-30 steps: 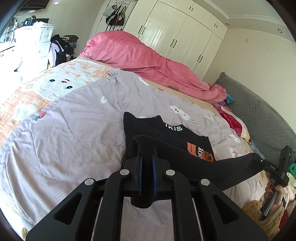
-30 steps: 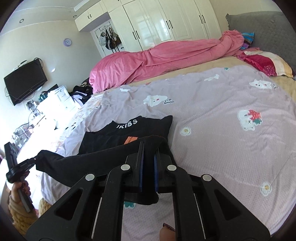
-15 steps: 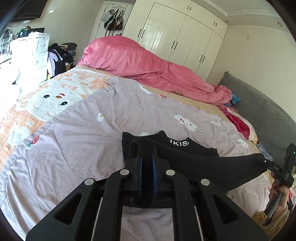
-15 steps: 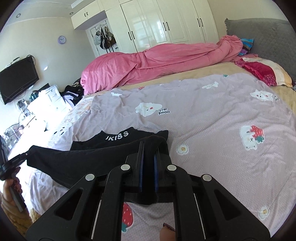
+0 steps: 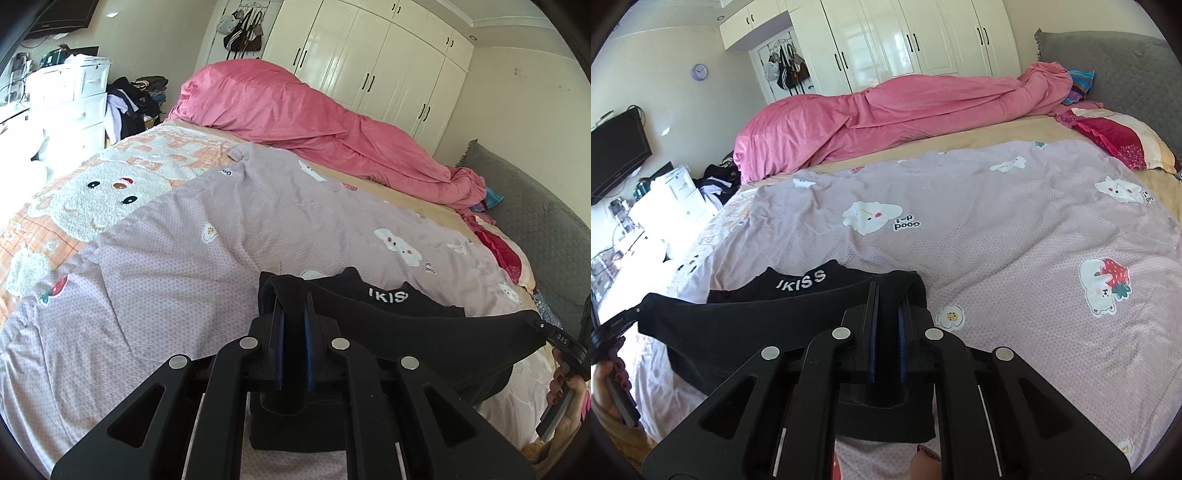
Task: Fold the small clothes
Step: 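Lift the hem with both tools and fold it over toward the collar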
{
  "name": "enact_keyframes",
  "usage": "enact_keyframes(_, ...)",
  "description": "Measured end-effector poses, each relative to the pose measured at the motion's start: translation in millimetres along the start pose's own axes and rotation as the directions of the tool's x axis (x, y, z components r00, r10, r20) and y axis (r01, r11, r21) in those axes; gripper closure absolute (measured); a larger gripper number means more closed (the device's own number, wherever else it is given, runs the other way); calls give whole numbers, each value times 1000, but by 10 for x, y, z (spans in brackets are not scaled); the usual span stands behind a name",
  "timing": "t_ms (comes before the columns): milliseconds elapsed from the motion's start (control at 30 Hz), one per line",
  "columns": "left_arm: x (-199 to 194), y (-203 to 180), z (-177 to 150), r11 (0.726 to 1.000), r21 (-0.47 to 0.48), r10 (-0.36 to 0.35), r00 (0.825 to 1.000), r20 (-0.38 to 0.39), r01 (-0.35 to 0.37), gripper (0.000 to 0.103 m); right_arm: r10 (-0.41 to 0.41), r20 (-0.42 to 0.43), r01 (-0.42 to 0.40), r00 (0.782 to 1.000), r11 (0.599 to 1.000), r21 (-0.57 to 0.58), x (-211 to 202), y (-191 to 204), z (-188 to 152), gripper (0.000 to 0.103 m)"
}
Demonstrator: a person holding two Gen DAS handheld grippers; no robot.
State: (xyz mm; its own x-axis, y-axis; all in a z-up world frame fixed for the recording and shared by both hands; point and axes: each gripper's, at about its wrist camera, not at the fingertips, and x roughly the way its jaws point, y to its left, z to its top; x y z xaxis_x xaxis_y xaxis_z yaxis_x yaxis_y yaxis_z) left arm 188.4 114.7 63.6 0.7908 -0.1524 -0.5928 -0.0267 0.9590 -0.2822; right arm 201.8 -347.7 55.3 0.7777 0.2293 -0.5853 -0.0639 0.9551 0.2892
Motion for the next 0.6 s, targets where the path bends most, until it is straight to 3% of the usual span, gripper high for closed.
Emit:
enact_keyframes(467,599,96,-189,997,5,79,994,-79,-79,92,-49,-98,49,994,999,0,579,-121,-188,99)
enact_keyframes(533,636,101,-212,996,5,87,993,-85,-87,91,-54,-116,54,992,999,-3,629,-124,-219,90)
enact_keyframes(600,620,105,-234,996,1,91,992,-84,-91,84,-68,-122,68,990,998,-3,629,-135,-248,69)
